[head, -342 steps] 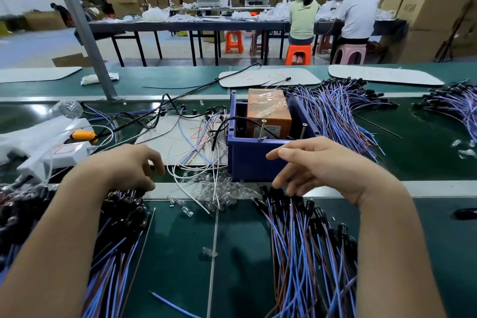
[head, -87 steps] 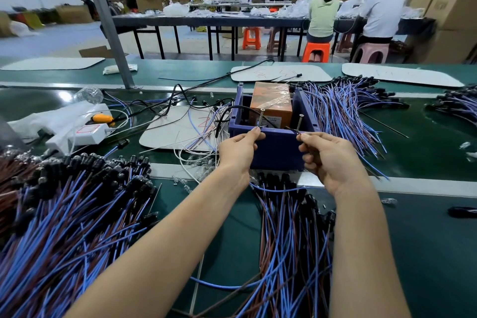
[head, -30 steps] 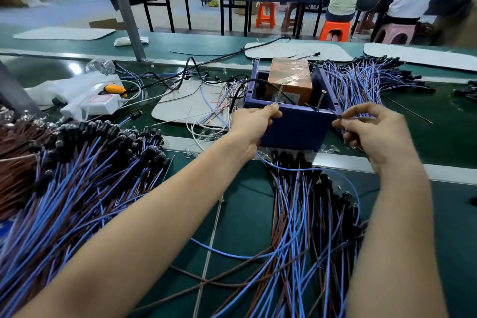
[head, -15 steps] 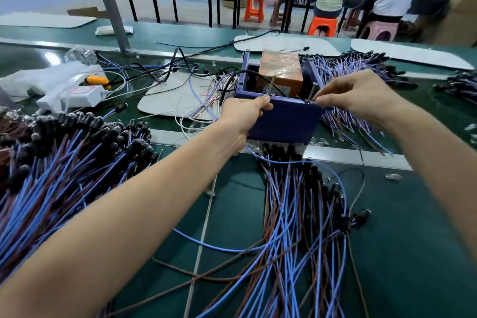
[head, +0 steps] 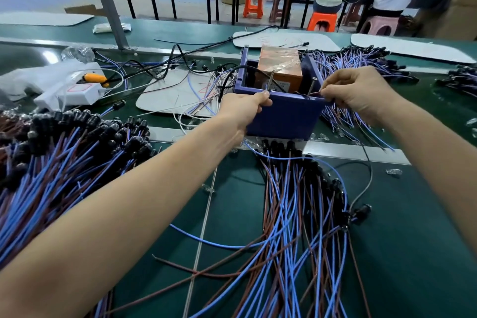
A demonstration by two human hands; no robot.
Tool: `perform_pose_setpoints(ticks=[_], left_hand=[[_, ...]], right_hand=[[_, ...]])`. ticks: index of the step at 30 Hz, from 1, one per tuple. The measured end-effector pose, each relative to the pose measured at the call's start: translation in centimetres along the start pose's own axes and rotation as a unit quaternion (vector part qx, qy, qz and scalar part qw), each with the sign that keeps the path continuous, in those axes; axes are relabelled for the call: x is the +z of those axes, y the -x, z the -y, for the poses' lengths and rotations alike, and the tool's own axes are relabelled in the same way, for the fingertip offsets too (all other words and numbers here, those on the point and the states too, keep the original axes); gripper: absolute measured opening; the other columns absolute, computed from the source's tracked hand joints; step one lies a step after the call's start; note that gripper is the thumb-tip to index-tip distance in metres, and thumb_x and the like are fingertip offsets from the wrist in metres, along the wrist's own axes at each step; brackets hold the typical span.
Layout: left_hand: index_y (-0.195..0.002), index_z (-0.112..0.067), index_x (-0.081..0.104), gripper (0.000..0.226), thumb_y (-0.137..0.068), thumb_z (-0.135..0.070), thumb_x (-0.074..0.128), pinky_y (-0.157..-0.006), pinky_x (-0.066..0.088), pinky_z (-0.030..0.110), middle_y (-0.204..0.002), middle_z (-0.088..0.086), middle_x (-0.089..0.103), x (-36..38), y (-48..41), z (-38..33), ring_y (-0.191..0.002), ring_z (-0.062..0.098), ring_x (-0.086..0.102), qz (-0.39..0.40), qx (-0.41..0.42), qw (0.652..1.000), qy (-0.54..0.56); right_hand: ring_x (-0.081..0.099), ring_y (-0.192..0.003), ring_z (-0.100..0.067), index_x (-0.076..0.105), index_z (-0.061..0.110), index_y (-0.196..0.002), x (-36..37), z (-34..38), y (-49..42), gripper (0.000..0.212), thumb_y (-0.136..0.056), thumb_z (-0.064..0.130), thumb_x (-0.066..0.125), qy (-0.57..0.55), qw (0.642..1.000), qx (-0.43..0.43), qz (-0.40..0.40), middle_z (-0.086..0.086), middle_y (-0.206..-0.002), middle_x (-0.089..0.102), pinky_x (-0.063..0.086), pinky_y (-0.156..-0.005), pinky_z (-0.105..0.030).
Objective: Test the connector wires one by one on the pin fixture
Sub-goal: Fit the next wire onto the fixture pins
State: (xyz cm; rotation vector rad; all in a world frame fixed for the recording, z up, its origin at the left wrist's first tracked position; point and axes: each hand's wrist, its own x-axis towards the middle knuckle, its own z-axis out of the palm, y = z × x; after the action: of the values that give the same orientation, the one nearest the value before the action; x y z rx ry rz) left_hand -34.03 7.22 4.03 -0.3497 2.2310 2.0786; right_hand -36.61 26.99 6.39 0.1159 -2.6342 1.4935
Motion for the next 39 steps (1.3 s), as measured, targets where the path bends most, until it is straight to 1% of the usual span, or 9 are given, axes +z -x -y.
perform_pose_setpoints(ticks=[5, 8, 12, 19, 25, 29, 32, 36, 39], left_hand=[[-0.088, -0.012, 0.071, 0.021, -0.092, -0.03, 0.061, -0.05, 0.027, 0.023, -0.07, -0.004, 0.044, -0.05, -0.19, 0.1, -0.058, 0.01, 0.033, 0.0, -0.002, 1.0, -0.005], [-0.088, -0.012, 0.071, 0.022, -0.092, -0.031, 0.061, -0.05, 0.027, 0.022, -0.07, -0.004, 0.044, -0.07, -0.22, 0.14, -0.057, 0.011, 0.033, 0.001, -0.003, 1.0, -0.004], [-0.089, -0.011, 0.071, 0.022, -0.092, -0.031, 0.061, -0.049, 0.027, 0.022, -0.07, -0.004, 0.044, -0.08, -0.18, 0.14, -0.057, 0.01, 0.033, 0.003, -0.002, 1.0, -0.005], [-0.089, -0.01, 0.072, 0.023, -0.092, -0.03, 0.061, -0.052, 0.028, 0.023, -0.071, -0.004, 0.045, -0.1, -0.13, 0.12, -0.059, 0.009, 0.034, 0.002, 0.0, 1.0, -0.008], [-0.087, -0.011, 0.071, 0.022, -0.092, -0.031, 0.061, -0.052, 0.028, 0.023, -0.071, -0.003, 0.045, -0.12, -0.07, 0.05, -0.059, 0.01, 0.034, 0.003, -0.002, 1.0, -0.01], [-0.082, -0.013, 0.069, 0.022, -0.092, -0.03, 0.061, -0.049, 0.027, 0.022, -0.069, -0.005, 0.045, -0.07, 0.05, 0.02, -0.057, 0.008, 0.034, 0.006, -0.005, 1.0, -0.009], [-0.082, -0.013, 0.069, 0.021, -0.092, -0.03, 0.061, -0.05, 0.027, 0.023, -0.068, -0.005, 0.045, -0.02, 0.15, -0.01, -0.057, 0.007, 0.035, 0.007, -0.004, 1.0, -0.009], [-0.077, -0.015, 0.068, 0.023, -0.092, -0.031, 0.061, -0.051, 0.028, 0.024, -0.069, -0.005, 0.045, -0.04, 0.17, 0.0, -0.058, 0.008, 0.034, 0.007, -0.007, 1.0, -0.011], [-0.076, -0.016, 0.068, 0.024, -0.092, -0.031, 0.061, -0.051, 0.027, 0.024, -0.069, -0.005, 0.045, -0.06, 0.21, -0.01, -0.058, 0.009, 0.034, 0.008, -0.008, 1.0, -0.011]], right_hand=[[0.045, -0.054, -0.014, 0.063, 0.011, -0.07, -0.09, 0.05, -0.09, 0.022, -0.08, -0.008, 0.061, 0.03, 0.999, -0.023, 0.006, -0.011, -0.064, 0.058, 0.037, -0.05, -0.02], [0.045, -0.051, -0.012, 0.063, 0.012, -0.07, -0.17, 0.1, 0.19, 0.023, -0.081, -0.008, 0.06, 0.03, 0.999, -0.032, 0.013, -0.011, -0.064, 0.056, 0.038, -0.045, -0.013], [0.046, -0.058, -0.014, 0.064, 0.012, -0.071, -0.12, 0.07, 0.36, 0.022, -0.081, -0.008, 0.06, 0.04, 0.998, -0.044, 0.016, -0.013, -0.069, 0.056, 0.039, -0.048, -0.011], [0.048, -0.057, -0.01, 0.064, 0.013, -0.071, -0.27, 0.22, 0.67, 0.023, -0.081, -0.007, 0.061, 0.036, 0.997, -0.053, 0.036, -0.008, -0.066, 0.056, 0.041, -0.049, -0.011], [0.047, -0.057, -0.013, 0.063, 0.014, -0.071, 0.06, 0.15, 0.57, 0.022, -0.082, -0.006, 0.061, 0.057, 0.996, -0.059, 0.021, -0.01, -0.068, 0.055, 0.043, -0.053, -0.019], [0.048, -0.049, -0.006, 0.063, 0.014, -0.071, 0.15, 0.03, 0.49, 0.023, -0.082, -0.006, 0.06, 0.052, 0.997, -0.061, 0.006, -0.01, -0.067, 0.054, 0.044, -0.046, -0.013], [0.047, -0.053, -0.011, 0.063, 0.014, -0.071, 0.13, -0.04, 0.49, 0.023, -0.082, -0.006, 0.06, 0.052, 0.997, -0.063, 0.01, -0.013, -0.07, 0.054, 0.043, -0.045, -0.012], [0.048, -0.058, -0.014, 0.064, 0.016, -0.07, 0.09, -0.15, 0.31, 0.022, -0.081, -0.003, 0.063, 0.074, 0.994, -0.075, 0.011, -0.016, -0.075, 0.057, 0.046, -0.051, -0.017], [0.051, -0.062, -0.017, 0.064, 0.019, -0.07, 0.12, -0.33, 0.26, 0.021, -0.08, 0.001, 0.065, 0.106, 0.99, -0.092, -0.005, -0.016, -0.076, 0.061, 0.048, -0.062, -0.028]])
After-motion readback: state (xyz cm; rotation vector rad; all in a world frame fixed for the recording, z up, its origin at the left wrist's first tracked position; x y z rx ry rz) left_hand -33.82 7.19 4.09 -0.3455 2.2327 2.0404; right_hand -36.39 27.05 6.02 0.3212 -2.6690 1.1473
